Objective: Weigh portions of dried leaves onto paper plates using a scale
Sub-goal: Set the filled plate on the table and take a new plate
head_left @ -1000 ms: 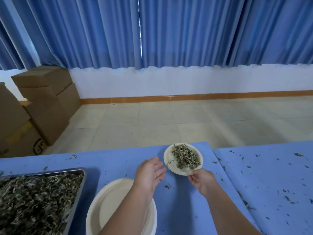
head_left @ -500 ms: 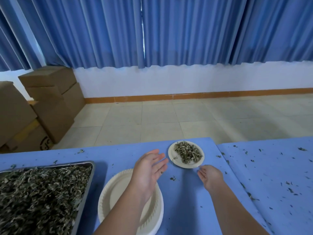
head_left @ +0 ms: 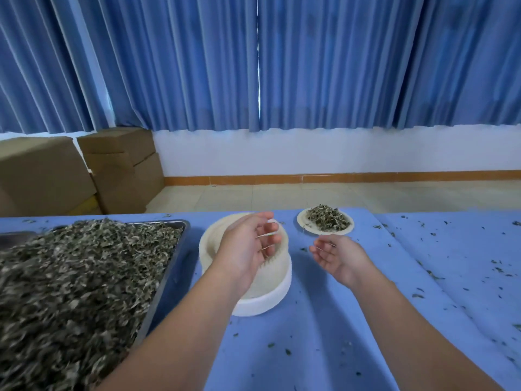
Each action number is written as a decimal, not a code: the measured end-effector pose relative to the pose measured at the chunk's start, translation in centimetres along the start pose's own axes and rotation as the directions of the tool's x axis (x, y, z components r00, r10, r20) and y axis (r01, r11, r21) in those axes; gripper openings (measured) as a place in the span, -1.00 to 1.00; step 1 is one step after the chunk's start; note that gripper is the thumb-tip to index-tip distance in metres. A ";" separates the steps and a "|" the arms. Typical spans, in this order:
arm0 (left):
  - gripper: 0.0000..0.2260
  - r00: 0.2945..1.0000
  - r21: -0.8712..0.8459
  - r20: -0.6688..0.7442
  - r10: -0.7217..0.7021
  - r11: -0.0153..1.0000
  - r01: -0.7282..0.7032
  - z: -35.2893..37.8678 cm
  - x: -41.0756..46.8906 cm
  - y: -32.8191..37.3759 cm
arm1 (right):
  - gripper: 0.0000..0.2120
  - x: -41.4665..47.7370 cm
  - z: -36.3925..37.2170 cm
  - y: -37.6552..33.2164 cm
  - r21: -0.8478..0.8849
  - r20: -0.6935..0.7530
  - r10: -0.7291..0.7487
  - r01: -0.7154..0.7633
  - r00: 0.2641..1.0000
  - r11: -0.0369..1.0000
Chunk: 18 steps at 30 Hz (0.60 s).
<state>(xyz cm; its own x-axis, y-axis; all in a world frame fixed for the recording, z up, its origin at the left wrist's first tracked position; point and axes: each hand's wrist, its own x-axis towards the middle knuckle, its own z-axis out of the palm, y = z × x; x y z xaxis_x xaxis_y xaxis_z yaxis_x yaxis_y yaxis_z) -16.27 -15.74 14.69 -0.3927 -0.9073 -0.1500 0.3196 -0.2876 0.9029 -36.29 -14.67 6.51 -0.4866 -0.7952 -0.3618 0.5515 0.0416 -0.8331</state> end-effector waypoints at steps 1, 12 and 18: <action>-0.85 0.999 0.010 0.003 0.032 0.999 -0.032 -0.8 -0.9 -0.7 | -0.90 -0.5 -0.1 0.8 -0.006 0.010 -0.013 0.013 1.000 1.000; -0.85 0.981 0.173 -0.146 0.126 0.980 -0.100 -9.1 -14.8 -6.2 | -0.94 -16.0 -3.9 8.3 0.045 -0.002 -0.061 0.061 0.998 0.997; -0.82 0.938 0.310 -0.231 0.257 0.934 -0.180 -13.1 -18.8 -8.2 | -0.91 -21.4 -3.6 9.1 0.003 0.078 -0.086 0.086 0.993 0.996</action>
<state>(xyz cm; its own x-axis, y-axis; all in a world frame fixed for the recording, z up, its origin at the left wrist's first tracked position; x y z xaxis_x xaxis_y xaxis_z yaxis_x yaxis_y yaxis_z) -0.21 -0.33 4.88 -0.0872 -0.9962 -0.0013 0.1020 -0.0102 0.9947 -23.29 4.97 5.14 -0.4776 -0.8408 -0.2548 0.5097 -0.0289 -0.8599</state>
